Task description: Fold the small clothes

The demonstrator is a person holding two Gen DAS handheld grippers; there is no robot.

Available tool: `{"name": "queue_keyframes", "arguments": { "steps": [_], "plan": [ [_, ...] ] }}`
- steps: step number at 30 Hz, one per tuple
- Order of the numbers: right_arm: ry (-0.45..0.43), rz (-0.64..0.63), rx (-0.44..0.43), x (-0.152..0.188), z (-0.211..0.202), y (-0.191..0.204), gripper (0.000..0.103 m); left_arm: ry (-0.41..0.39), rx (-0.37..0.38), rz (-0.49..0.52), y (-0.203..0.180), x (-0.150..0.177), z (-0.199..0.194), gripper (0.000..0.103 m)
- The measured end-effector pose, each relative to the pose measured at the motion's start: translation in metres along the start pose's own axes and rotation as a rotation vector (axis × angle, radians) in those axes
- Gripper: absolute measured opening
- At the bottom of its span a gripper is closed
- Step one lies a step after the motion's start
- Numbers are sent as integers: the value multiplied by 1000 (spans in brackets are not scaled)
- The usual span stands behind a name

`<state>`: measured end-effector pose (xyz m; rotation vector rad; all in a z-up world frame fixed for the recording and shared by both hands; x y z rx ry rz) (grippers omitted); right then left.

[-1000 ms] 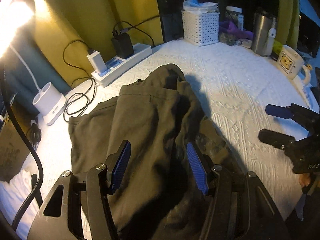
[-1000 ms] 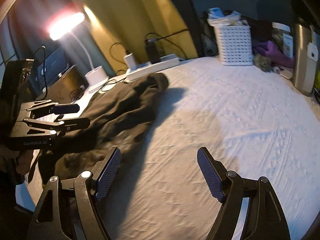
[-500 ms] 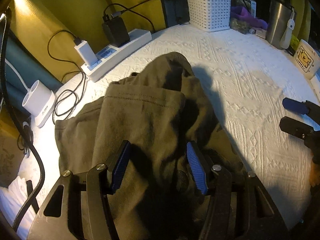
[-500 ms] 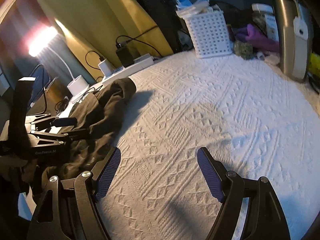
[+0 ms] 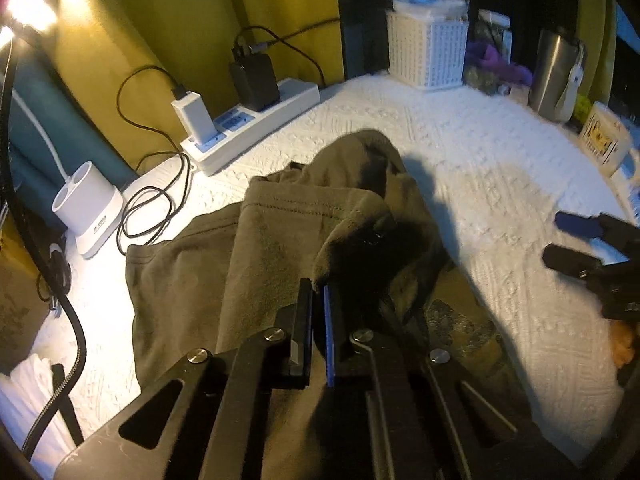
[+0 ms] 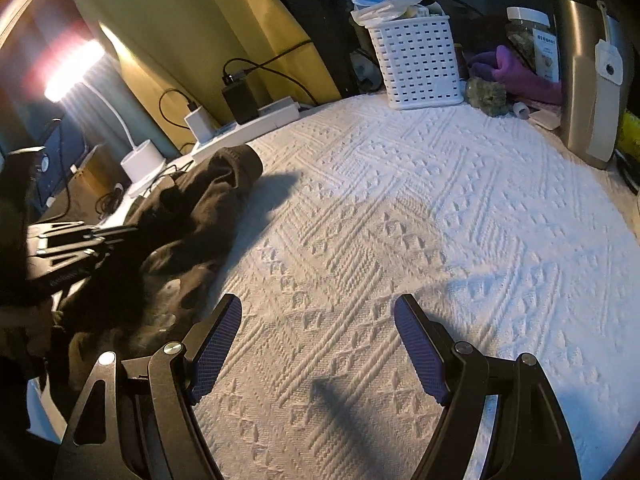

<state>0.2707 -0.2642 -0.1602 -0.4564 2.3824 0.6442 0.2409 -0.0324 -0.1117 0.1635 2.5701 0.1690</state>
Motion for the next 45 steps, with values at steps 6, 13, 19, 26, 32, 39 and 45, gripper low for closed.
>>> {"name": "queue_keyframes", "arguments": {
  "steps": [6, 13, 19, 26, 32, 39, 45],
  "plan": [
    [8, -17, 13, -1, 1, 14, 80, -65, 7, -71, 35, -4, -23, 3],
    [15, -49, 34, -7, 5, 35, 80, -79, 77, -107, 59, -7, -31, 4],
    [-2, -40, 97, -14, 3, 32, 80, -53, 167, 19, 12, -12, -23, 39],
    [-4, -32, 122, -11, -4, 21, 80, 36, 122, 83, -14, -9, 14, 44],
    [-3, -8, 136, -11, -5, 6, 80, -3, 82, 95, -9, -9, 13, 10],
    [16, -19, 131, -13, 4, 12, 80, -82, 31, -11, 40, -14, -10, 5],
    [35, -50, 122, -15, 17, 30, 80, -78, -21, -123, 94, 1, -2, 2]
  ]
}}
Point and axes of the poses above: each gripper's, at about its wrist camera, not at the fingertips, and z roughly the way its jaws point, y to its left, x to its underside, the point moved 5 cm from there along z, roughly the way its jaws point, and after that the axes turned 3 degrees about -x, right-handed, at the moved point
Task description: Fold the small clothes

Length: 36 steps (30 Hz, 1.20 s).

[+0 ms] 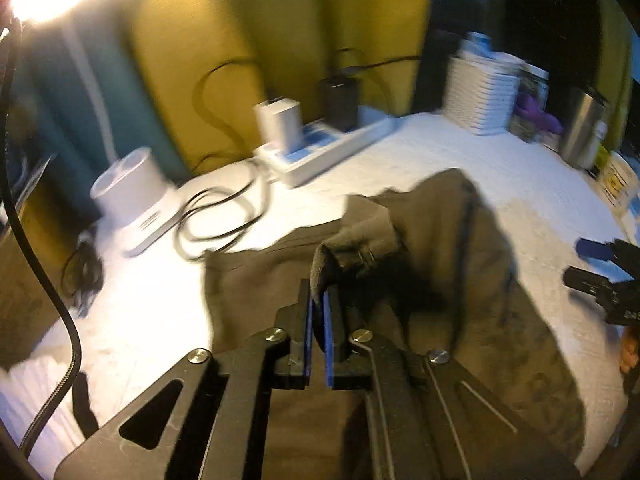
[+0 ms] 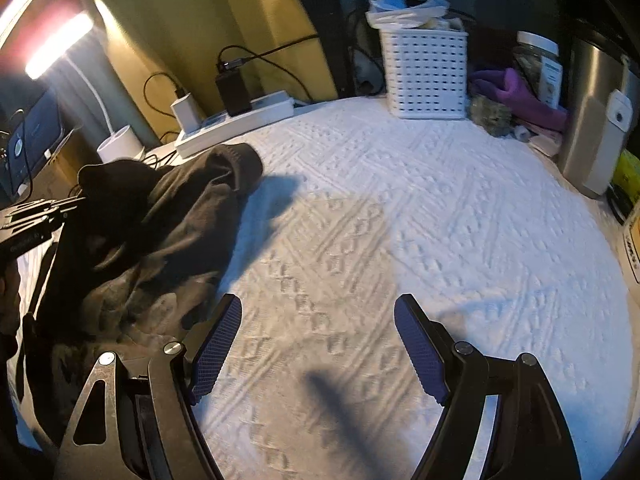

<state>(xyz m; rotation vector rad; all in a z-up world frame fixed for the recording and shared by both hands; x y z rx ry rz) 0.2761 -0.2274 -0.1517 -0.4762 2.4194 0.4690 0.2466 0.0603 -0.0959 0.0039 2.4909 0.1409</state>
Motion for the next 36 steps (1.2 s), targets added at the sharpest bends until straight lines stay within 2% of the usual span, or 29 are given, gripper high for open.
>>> {"name": "queue_keyframes", "arguments": {
  "steps": [8, 12, 16, 18, 19, 20, 22, 25, 30, 36],
  "plan": [
    [34, -46, -10, -8, 18, 28, 80, 12, -32, -112, 49, 19, 15, 2],
    [51, -67, -17, -12, 27, 41, 80, 52, -42, -162, 66, 28, 21, 3],
    [62, -96, -24, -13, 30, 56, 80, 58, -11, -194, 73, 34, 9, 6],
    [64, -105, -26, -13, 30, 60, 80, 40, -6, -183, 72, 37, -5, 10],
    [63, -109, -27, -13, 28, 63, 80, 28, 4, -185, 71, 39, -14, 20],
    [62, -111, -26, -13, 27, 64, 80, 16, 17, -187, 71, 40, -22, 33],
    [58, -115, -26, -11, 22, 68, 80, -13, 45, -194, 65, 40, -37, 47],
    [50, -117, -25, -7, 15, 72, 80, -24, 122, -148, 42, 46, -59, 48],
    [36, -125, -24, 1, 0, 80, 80, 10, 208, -100, 2, 66, -67, 48],
    [32, -127, -16, 18, -17, 84, 80, 47, 191, -60, -23, 96, -72, 48]
  ]
}}
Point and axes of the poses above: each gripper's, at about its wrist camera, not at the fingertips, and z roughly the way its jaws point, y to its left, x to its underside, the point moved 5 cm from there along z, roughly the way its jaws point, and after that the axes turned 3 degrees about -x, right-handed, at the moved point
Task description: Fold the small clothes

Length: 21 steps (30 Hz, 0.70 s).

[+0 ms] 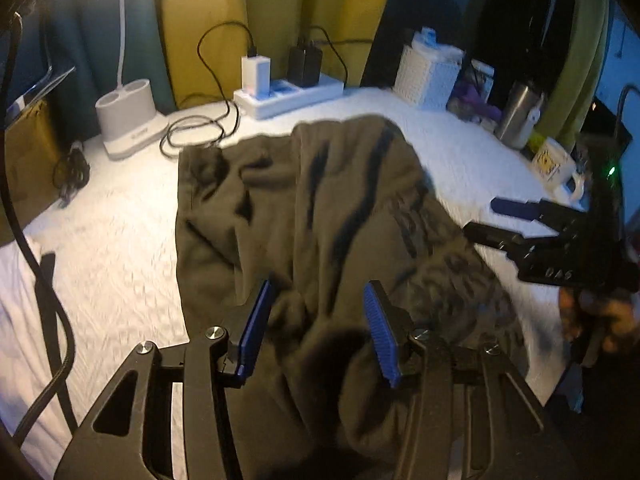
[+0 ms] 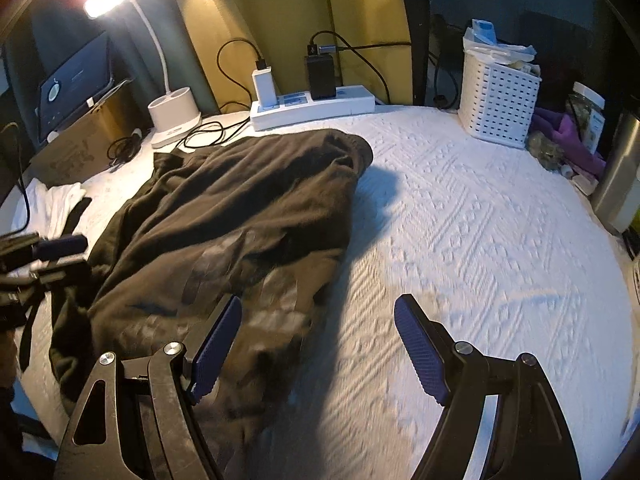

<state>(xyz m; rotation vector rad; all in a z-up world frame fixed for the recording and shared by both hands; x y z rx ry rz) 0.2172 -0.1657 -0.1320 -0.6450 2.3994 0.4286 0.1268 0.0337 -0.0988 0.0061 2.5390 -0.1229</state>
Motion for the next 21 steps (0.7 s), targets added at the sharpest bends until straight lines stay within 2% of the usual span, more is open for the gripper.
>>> {"name": "queue_keyframes", "arguments": {
  "steps": [5, 6, 7, 10, 15, 21],
  "plan": [
    [8, -4, 1, 19, -10, 6, 80, -7, -22, 37, -2, 23, -3, 46],
    [11, -4, 2, 22, -11, 8, 80, -10, -19, 39, -1, 28, -4, 42],
    [13, -4, 1, 26, -12, 9, 80, -14, -12, 37, -1, 33, -5, 29],
    [17, -4, 0, 35, -15, 14, 80, -34, -15, 26, 3, 41, -12, 14],
    [27, -21, 0, 45, -19, 25, 80, -82, -35, -30, 16, 51, -30, 11],
    [31, -48, -4, 54, -21, 40, 80, -94, -52, -91, 33, 69, -38, 9]
  ]
}}
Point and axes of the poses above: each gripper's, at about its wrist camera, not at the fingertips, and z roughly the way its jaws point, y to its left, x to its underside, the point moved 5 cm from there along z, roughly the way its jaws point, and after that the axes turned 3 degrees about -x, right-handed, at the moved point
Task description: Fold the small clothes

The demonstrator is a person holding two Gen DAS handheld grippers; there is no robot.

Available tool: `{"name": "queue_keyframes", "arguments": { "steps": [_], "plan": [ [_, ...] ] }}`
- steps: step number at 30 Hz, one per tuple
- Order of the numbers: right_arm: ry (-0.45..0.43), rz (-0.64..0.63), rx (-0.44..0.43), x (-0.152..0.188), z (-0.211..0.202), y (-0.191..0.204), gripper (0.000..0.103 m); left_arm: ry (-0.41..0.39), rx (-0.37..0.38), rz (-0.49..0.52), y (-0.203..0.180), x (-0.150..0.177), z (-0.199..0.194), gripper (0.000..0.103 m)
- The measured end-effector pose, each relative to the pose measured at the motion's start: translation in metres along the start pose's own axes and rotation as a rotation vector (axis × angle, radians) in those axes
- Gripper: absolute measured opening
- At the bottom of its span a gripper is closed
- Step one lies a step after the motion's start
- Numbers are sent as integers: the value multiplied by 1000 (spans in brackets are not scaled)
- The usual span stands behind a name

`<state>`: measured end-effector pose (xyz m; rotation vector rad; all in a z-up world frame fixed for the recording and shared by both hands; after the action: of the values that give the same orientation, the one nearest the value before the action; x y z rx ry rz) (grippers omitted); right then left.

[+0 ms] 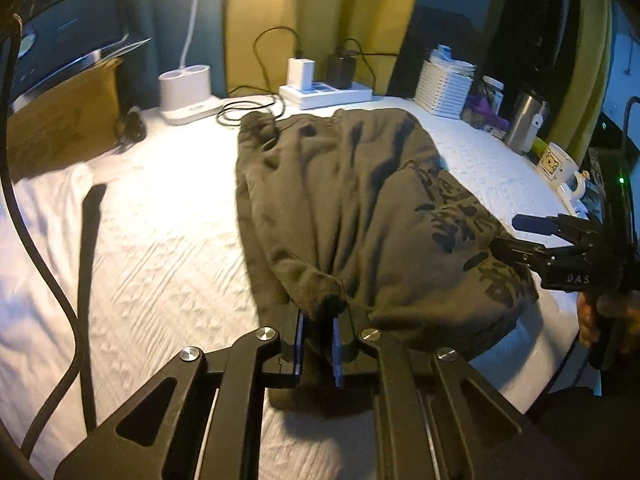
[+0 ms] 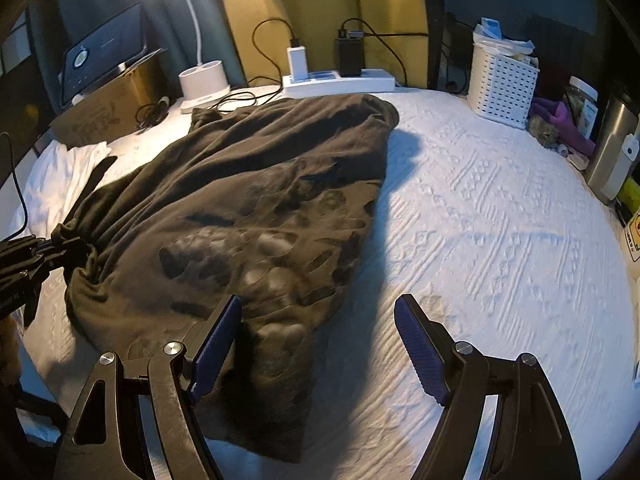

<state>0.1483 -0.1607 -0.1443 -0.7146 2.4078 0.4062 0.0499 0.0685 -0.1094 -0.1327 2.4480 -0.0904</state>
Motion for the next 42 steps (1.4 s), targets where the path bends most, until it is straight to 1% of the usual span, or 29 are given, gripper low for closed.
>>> {"name": "queue_keyframes", "arguments": {
  "steps": [5, 10, 15, 18, 24, 25, 26, 27, 28, 29, 31, 36, 42],
  "plan": [
    [21, -12, 4, 12, 5, 9, 80, 9, -21, -43, 13, 13, 0, 8],
    [36, -25, 20, 24, 12, 14, 80, 34, -43, -50, 20, 27, 1, 7],
    [15, -27, 30, 33, 9, 17, 80, 65, -52, -58, 21, 38, -2, 7],
    [16, -33, 30, 35, 8, 18, 80, 76, -45, -76, 23, 37, -9, 8],
    [23, -44, 14, 34, 1, 18, 80, 62, -99, -98, 33, 29, -28, 10],
    [19, -47, 16, 33, -1, 17, 80, 58, -114, -97, 33, 27, -30, 15],
    [16, -48, 15, 32, -2, 16, 80, 54, -123, -96, 34, 25, -33, 28],
    [13, -48, 13, 32, -3, 15, 80, 49, -127, -98, 35, 22, -34, 38],
    [8, -46, 11, 30, -5, 14, 80, 40, -129, -102, 34, 19, -36, 56],
    [0, -43, 7, 28, -7, 12, 80, 28, -129, -108, 33, 16, -37, 61],
    [-9, -34, 2, 25, -10, 7, 80, 26, -118, -105, 29, 9, -34, 61],
    [-27, -11, -3, 15, -13, -9, 80, 33, -95, -52, 9, -13, -16, 61],
    [-39, 5, 1, -1, -9, -28, 80, 32, -111, -13, 5, -48, 11, 61]
  ]
}}
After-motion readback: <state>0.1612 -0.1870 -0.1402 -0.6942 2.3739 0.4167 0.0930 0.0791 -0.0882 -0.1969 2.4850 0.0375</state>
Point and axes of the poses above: each gripper's, at about its wrist camera, not at the fingertips, and z roughly the way its jaws point, y to its left, x to its underside, the point moved 5 cm from there along z, roughly the way its jaws point, and after that the axes turned 3 degrees about -x, right-handed, at the moved point
